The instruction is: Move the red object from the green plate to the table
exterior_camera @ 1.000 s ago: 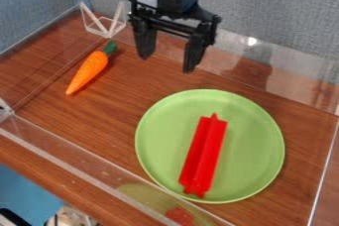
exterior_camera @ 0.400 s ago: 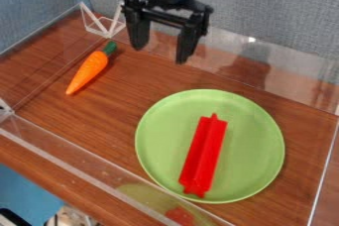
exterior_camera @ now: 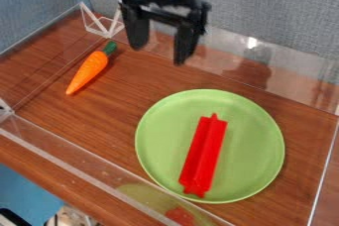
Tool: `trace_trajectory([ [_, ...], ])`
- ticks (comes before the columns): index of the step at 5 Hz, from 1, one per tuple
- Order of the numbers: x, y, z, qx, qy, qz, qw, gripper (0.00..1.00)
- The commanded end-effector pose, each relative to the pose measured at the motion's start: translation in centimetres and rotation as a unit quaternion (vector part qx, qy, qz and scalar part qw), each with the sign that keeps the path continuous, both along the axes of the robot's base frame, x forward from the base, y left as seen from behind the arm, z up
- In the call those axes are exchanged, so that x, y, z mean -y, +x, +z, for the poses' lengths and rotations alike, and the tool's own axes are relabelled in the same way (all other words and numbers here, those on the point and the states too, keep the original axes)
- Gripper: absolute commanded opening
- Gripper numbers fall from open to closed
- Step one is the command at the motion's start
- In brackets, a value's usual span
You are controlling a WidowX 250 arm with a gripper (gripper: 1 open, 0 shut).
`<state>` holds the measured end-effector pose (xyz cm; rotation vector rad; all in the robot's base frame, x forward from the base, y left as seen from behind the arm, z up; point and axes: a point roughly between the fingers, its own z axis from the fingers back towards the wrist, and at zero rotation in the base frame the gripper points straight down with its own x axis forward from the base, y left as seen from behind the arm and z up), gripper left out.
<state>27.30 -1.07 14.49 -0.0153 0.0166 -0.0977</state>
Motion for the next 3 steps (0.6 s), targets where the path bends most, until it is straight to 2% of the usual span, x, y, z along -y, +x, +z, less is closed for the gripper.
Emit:
trace_trajectory([
  [1,-0.7,0.6,2.1,0.040,0.001,-0.021,0.9990,1.00],
  [2,-2.0,1.1,2.5,0.045,0.008,-0.019,0.9988,1.00],
  [3,-0.3,-0.7,0.8,0.037,0.005,-0.010,0.9992,1.00],
])
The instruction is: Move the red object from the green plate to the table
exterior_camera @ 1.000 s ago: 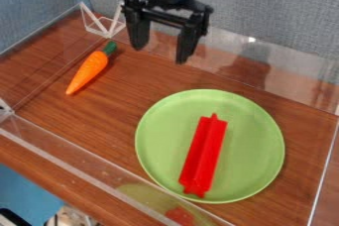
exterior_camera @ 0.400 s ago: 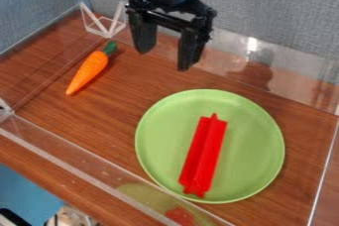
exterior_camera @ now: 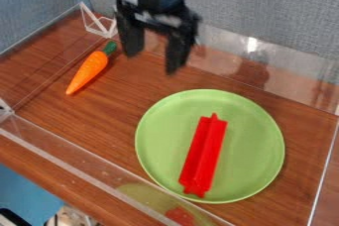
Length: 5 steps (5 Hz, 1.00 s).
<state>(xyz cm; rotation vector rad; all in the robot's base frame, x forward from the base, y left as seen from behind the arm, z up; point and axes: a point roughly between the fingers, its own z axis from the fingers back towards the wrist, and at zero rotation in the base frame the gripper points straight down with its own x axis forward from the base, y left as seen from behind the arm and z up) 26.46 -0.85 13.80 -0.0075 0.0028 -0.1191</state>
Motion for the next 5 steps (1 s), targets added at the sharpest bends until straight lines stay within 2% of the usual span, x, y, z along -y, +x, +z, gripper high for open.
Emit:
trace_trajectory([
  [1,1.9,-2.3,0.6,0.034,-0.001,-0.004,0.9994,1.00],
  [2,3.8,-4.5,-0.4,0.036,-0.006,-0.009,0.9993,1.00],
  [4,6.8,-4.8,-2.5,0.033,-0.014,0.027,0.9990,1.00],
  [5,7.3,-3.9,-4.9,0.033,-0.015,0.026,0.9990,1.00],
])
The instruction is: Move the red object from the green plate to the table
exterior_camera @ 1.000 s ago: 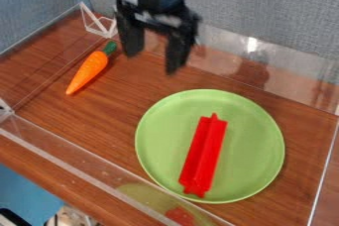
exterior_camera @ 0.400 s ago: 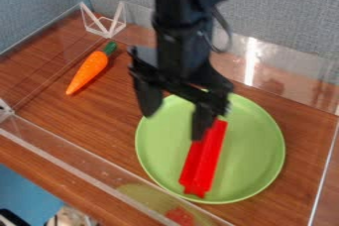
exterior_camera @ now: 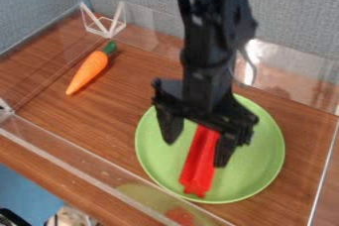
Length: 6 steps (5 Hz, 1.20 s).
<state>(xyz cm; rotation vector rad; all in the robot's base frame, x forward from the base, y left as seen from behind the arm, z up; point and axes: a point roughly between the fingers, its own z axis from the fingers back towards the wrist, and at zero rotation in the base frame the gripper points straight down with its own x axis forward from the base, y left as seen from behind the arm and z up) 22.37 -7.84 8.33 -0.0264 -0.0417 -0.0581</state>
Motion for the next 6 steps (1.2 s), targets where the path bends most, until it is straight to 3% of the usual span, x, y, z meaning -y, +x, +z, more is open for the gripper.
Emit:
trace_trajectory([
  [1,0.6,1.1,-1.7,0.011,-0.004,-0.005,0.9999,1.00],
  [2,0.5,1.9,-3.2,0.005,-0.002,-0.010,0.9999,1.00],
  [4,-0.4,1.6,-3.7,0.007,0.010,-0.053,0.9985,1.00],
  [6,-0.4,1.3,-2.9,0.008,0.020,-0.053,0.9983,1.00],
])
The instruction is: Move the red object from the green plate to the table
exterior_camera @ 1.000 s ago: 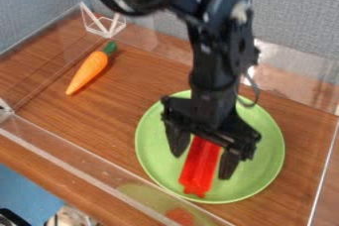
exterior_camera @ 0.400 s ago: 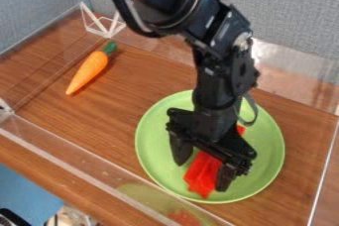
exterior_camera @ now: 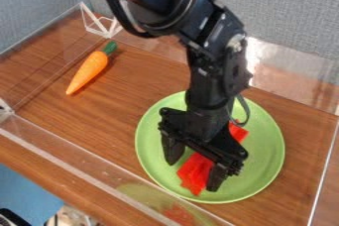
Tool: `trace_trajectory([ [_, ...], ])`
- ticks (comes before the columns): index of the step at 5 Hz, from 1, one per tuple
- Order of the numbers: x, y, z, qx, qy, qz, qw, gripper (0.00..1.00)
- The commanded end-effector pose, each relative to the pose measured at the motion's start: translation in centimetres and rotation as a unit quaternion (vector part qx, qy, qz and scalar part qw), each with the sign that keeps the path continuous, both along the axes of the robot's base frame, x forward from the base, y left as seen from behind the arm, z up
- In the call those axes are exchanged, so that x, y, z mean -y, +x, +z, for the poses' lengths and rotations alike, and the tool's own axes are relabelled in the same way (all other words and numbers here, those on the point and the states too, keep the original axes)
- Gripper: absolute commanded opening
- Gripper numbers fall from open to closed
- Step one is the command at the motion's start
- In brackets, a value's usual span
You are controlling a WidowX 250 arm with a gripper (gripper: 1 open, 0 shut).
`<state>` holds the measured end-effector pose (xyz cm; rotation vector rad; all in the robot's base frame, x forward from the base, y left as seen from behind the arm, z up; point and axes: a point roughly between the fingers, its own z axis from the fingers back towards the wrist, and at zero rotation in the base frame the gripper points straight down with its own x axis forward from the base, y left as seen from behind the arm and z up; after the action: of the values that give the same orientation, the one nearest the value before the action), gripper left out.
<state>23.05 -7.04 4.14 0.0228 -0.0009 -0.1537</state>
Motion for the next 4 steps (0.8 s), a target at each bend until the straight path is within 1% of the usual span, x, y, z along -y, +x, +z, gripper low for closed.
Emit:
trace_trajectory([
  [1,1.0,0.0,2.1,0.030,-0.006,0.002,0.9995,1.00],
  [2,1.5,-0.4,2.4,0.032,-0.006,0.005,0.9995,1.00],
  [4,1.2,0.9,1.3,0.029,-0.011,-0.010,0.9995,1.00],
])
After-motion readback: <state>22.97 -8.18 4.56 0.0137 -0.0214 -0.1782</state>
